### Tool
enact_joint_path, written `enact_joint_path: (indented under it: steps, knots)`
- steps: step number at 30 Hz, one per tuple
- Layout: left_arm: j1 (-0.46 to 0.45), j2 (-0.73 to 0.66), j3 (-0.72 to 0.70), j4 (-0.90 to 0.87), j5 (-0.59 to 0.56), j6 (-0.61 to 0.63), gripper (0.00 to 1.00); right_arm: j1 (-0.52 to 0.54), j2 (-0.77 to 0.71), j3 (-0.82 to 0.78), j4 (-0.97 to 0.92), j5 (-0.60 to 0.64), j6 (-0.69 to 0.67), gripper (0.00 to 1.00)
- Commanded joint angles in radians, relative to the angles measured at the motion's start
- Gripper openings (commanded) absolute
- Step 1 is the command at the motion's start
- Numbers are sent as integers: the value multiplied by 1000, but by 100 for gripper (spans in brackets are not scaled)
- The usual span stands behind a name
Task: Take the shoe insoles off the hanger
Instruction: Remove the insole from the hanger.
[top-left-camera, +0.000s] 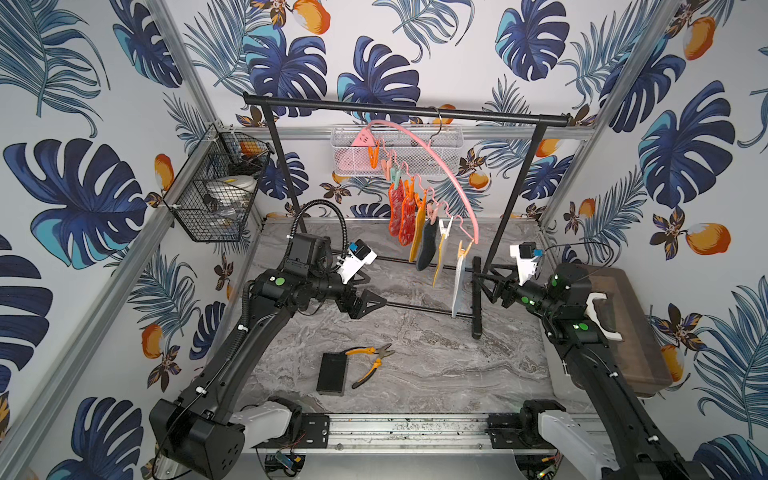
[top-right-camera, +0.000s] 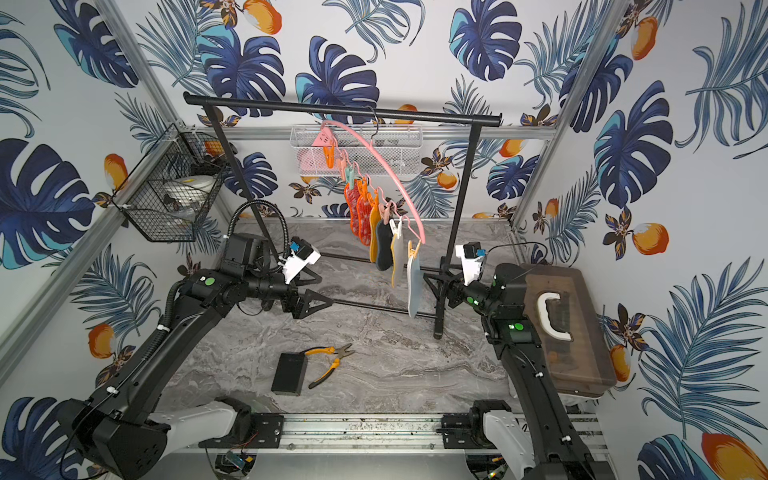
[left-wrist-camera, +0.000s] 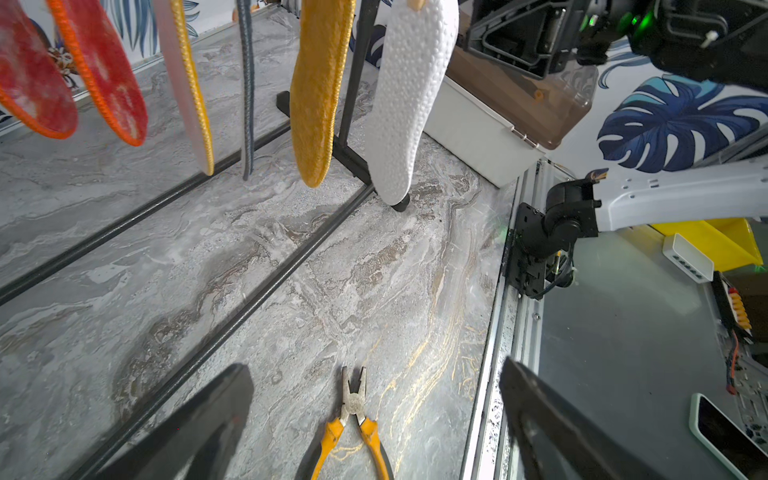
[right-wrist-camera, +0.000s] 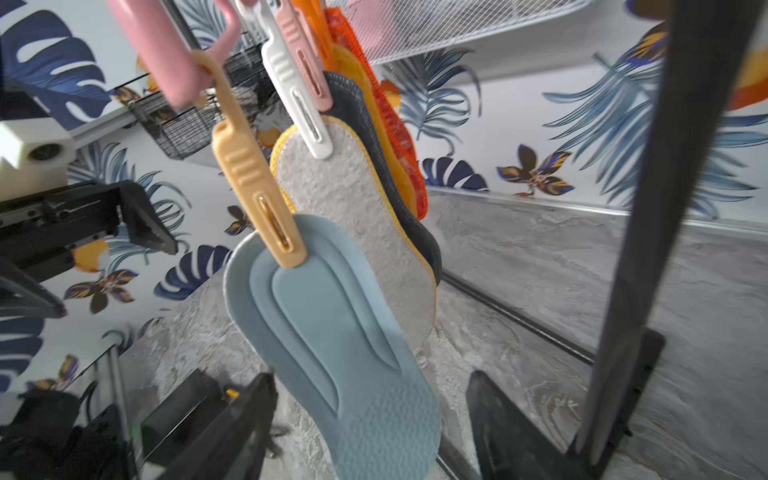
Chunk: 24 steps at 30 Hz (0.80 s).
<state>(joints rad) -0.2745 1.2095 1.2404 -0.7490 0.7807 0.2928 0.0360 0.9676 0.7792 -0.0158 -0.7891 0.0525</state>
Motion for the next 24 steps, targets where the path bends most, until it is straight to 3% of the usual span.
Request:
enact_joint_path:
  steps: [1,5,14,19,24]
  knots:
    - [-1,-1,-21,10,70,44,99,10,59,35,72,-208,-44,75]
    - [-2,-4,-33,28,127,48,99,45,74,17,164,-208,-59,78]
    - [-3,2,-22,22,126,75,99,56,219,116,122,-178,-213,78]
    - [-3,-15,-31,7,128,99,99,68,241,152,53,-344,-236,75]
    - [-4,-18,-52,29,122,91,99,182,215,115,48,-290,-259,69]
